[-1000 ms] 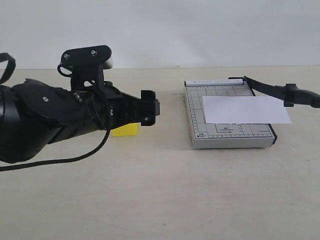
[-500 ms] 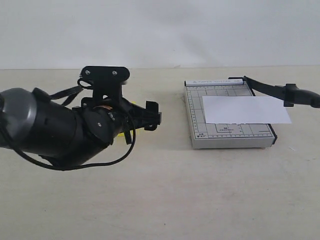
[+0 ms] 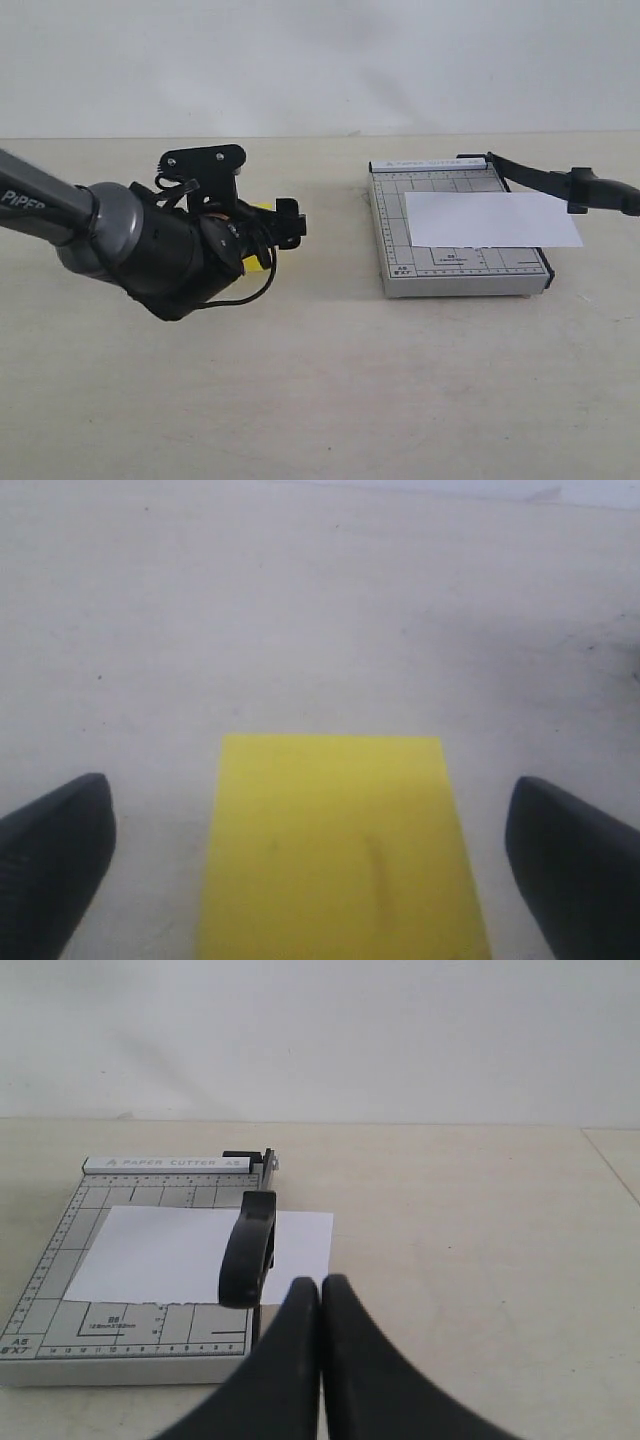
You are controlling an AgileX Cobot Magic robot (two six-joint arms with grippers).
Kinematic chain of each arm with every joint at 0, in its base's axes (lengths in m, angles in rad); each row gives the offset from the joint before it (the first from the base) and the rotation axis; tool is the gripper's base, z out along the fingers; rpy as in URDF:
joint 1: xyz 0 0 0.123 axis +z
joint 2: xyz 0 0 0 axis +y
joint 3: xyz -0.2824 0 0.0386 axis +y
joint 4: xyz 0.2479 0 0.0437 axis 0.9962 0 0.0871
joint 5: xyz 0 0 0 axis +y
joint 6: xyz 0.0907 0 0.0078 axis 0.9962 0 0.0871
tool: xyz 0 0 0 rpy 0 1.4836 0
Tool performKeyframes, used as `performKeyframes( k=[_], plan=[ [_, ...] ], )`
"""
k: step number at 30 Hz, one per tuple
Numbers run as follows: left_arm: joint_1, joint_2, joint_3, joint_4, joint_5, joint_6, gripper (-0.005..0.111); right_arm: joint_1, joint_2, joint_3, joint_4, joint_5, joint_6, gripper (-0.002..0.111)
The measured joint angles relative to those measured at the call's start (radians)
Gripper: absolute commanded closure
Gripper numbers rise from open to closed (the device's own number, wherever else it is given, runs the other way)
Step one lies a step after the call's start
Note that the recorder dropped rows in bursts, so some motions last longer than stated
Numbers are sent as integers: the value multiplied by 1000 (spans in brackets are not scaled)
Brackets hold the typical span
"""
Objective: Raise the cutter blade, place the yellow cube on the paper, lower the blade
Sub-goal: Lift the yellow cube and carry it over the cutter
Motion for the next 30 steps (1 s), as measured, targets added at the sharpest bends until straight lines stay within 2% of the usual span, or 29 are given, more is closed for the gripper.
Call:
performKeyframes(
  k=[5, 7, 9, 11, 13, 15, 19, 24, 27, 30],
  plan=[
    [34, 26, -32, 4, 79, -2, 2, 0, 0, 0, 0, 0, 0, 108],
    [41, 33, -39, 17, 89, 7, 14, 0, 0, 0, 0, 0, 0, 108],
    [42, 46, -42, 41, 102, 32, 33, 0, 0, 0, 0, 0, 0, 108],
    [42, 55, -43, 49, 120, 50, 62, 0, 0, 0, 0, 0, 3, 108],
    [42, 57, -43, 52, 124, 59, 86, 0, 0, 0, 0, 0, 3, 108],
    [42, 57, -43, 52, 124, 60, 102, 0, 0, 0, 0, 0, 3, 108],
    [42, 44, -44, 52, 137, 113, 102, 0, 0, 0, 0, 0, 3, 108],
    [42, -84, -44, 52, 180, 220, 102, 0, 0, 0, 0, 0, 3, 108],
    [44, -187, -44, 52, 300, 271, 102, 0, 0, 0, 0, 0, 4, 108],
    [44, -275, -44, 52, 517, 310, 102, 0, 0, 0, 0, 0, 4, 108]
  ],
)
